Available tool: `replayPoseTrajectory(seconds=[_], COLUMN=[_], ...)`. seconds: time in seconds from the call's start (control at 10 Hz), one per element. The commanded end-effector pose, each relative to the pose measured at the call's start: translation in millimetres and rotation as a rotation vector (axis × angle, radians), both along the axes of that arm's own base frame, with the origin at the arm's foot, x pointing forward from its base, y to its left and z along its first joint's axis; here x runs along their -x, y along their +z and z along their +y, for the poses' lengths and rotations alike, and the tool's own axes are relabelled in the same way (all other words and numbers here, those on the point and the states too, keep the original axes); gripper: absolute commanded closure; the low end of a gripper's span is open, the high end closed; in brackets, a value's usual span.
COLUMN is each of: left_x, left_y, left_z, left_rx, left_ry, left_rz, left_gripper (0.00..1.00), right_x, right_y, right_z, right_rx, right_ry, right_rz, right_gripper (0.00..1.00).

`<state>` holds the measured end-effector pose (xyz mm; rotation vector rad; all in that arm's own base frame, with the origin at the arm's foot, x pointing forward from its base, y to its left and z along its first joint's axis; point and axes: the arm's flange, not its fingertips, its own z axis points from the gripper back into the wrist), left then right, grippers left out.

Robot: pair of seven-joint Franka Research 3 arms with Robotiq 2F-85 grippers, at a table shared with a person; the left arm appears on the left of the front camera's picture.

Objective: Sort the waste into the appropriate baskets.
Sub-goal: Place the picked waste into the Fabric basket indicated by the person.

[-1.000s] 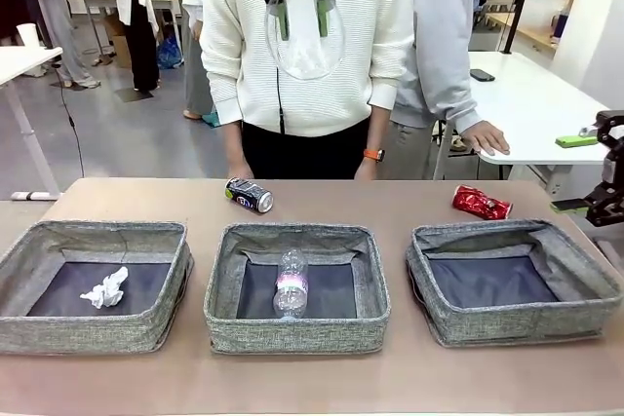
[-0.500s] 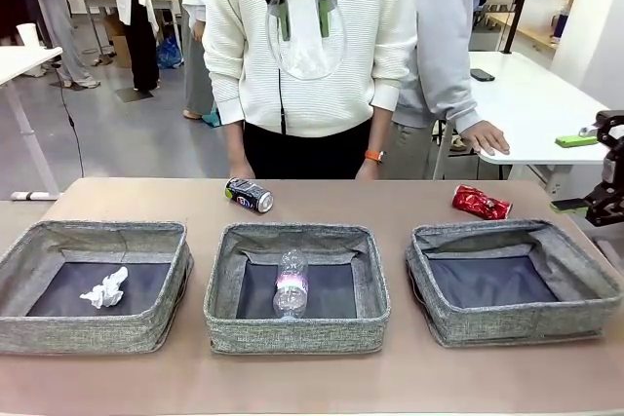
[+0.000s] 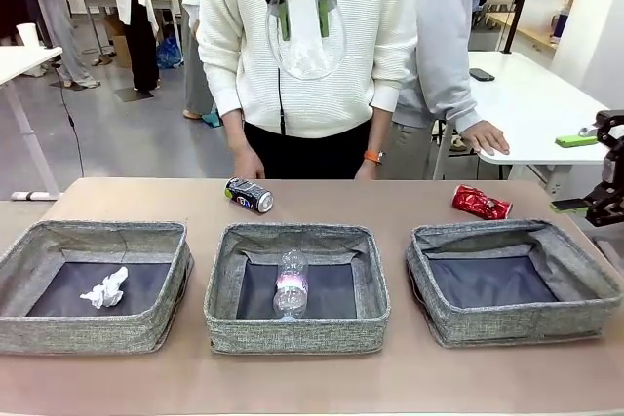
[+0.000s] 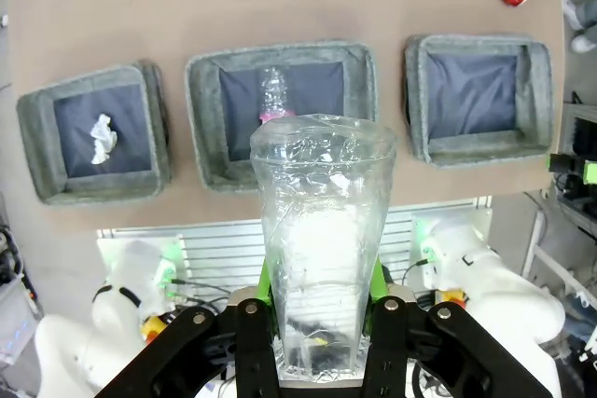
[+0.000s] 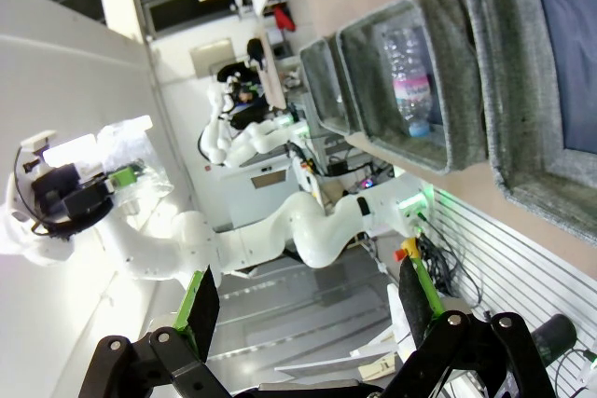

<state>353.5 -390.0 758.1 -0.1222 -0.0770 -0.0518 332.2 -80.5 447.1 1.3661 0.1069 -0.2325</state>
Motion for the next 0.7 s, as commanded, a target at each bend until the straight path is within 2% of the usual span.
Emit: replayPoseTrajectory(seconds=[0.0, 0.6], left_x=[1.0, 1.0], left_y=[2.1, 2.1], left_z=[0.6, 0.6], left_rx=[0.012, 0.012], left_ry=[-0.001, -0.001], left_rz=[0.008, 0.008], left_gripper=[0.61, 0.61], right_x=[0.8, 0.8], right_y=[3.7, 3.7], right_z=[-0.9, -0.9], right_rx=[0.001, 0.001], right_ry=[0.007, 0.007], right_rz=[0.019, 0.019], right_gripper=[0.0, 0.0])
